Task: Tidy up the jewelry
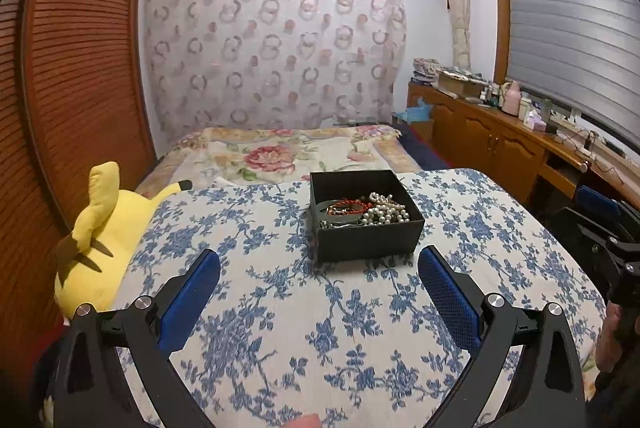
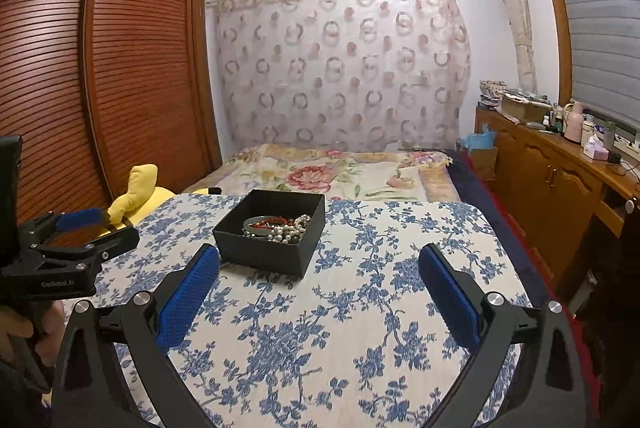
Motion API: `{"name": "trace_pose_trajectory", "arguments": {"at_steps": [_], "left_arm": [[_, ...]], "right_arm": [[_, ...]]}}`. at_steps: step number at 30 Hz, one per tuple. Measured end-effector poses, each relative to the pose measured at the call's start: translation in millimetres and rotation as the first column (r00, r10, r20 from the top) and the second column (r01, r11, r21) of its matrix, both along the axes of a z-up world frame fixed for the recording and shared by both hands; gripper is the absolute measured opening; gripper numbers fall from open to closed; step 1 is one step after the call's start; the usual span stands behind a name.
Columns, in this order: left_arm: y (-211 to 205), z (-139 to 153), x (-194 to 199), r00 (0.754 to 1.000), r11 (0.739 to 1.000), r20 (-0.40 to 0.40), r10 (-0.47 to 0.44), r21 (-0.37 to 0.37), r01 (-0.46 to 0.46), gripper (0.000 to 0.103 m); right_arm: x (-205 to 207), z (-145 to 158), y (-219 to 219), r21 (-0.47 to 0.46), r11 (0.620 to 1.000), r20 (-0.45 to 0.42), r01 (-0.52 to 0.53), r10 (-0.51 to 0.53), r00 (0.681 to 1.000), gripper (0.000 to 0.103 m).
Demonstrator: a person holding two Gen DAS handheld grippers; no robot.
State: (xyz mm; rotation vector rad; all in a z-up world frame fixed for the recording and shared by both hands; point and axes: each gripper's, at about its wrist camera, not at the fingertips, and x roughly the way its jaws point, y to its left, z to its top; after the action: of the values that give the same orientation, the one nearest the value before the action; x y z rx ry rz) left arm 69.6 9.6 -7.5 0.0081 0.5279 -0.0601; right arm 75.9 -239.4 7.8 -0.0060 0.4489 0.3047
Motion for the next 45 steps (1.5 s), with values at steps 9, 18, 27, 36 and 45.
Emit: {"name": "trace_pose_trajectory", "arguments": {"at_steps": [9,18,27,36,45], "left_arm": [[0,6,-20,0.999,1.0,0.036,0.013,0.012,-0.013,0.096],[3,2,-20,1.0,1.0,0.023,0.019,-0.009,-0.019,0.096],[4,1,-20,1.0,1.0,0.02,0.024,-0.012,-0.024,0.096],[5,0,-20,1.0,1.0,0.018,0.021,-0.011,-0.02,0.096],[5,0,-20,1.0,1.0,0.017,0.02,-0.01,-0.02,0.096]], "right_arm": [[-11,1,0,0.003,1.0,0.01,0.011,-0.011,1.0,0.101],[-10,-1,0,0.0,1.0,0.011,0.021,-0.021,1.0,0.101],[-10,-1,0,0.001,1.0,0.012,0.021,-0.021,1.0,0.101],[-8,-4,1,-0.004,1.0,0.006,0.017,-0.017,1.0,0.101],[-8,-7,1,-0.005,1.0,0.002,0.022,-0.022,1.0,0.101]]}}
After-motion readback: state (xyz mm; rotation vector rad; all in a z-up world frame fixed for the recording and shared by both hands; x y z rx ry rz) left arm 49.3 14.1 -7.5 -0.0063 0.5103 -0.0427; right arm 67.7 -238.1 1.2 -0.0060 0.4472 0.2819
